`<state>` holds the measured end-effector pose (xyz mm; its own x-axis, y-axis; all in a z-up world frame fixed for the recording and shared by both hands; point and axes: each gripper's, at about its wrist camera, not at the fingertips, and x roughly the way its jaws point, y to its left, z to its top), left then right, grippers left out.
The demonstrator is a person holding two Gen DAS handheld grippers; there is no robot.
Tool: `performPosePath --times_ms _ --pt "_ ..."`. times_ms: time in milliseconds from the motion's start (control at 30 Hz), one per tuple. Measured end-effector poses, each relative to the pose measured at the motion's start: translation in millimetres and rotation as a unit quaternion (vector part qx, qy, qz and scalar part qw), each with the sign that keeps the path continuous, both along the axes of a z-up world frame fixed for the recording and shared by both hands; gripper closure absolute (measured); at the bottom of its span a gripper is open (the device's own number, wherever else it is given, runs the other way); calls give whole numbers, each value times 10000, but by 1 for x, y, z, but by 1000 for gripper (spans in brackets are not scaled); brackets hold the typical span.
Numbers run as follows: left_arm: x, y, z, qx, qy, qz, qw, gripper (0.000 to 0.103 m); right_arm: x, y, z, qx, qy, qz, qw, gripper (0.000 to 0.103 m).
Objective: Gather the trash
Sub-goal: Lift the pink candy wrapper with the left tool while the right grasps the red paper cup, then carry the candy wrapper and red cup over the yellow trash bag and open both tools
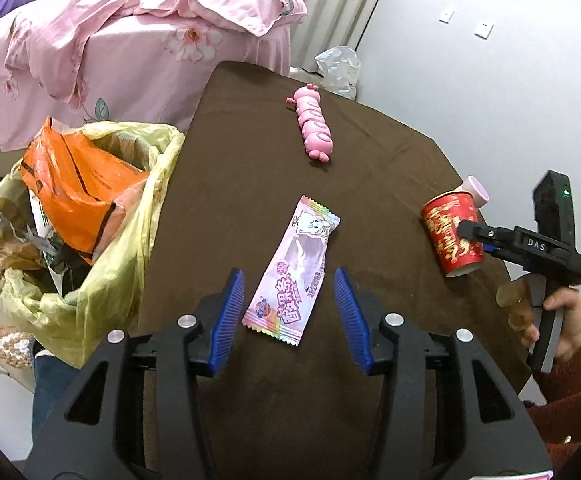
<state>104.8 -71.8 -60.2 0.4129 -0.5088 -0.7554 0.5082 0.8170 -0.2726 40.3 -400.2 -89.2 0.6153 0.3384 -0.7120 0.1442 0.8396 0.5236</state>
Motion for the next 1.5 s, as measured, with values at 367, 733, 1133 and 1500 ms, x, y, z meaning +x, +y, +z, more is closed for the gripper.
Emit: performPosePath --times_ms 367,733,1133,1500 --pt "38 -66 -8 829 -19 -870 9927 58 -15 41 38 -1117 -825 745 9875 49" --pt "49 -78 -20 1218 111 -858 9888 75 -21 50 57 -1573 -1182 883 9765 49" --pt "32 45 76 -472 -1240 703 9887 78 14 111 116 -1711 -2023 1677 9496 49" --pt "84 167 58 -1047 -1144 1991 9676 78 132 215 109 -1228 -1817 2760 9358 49"
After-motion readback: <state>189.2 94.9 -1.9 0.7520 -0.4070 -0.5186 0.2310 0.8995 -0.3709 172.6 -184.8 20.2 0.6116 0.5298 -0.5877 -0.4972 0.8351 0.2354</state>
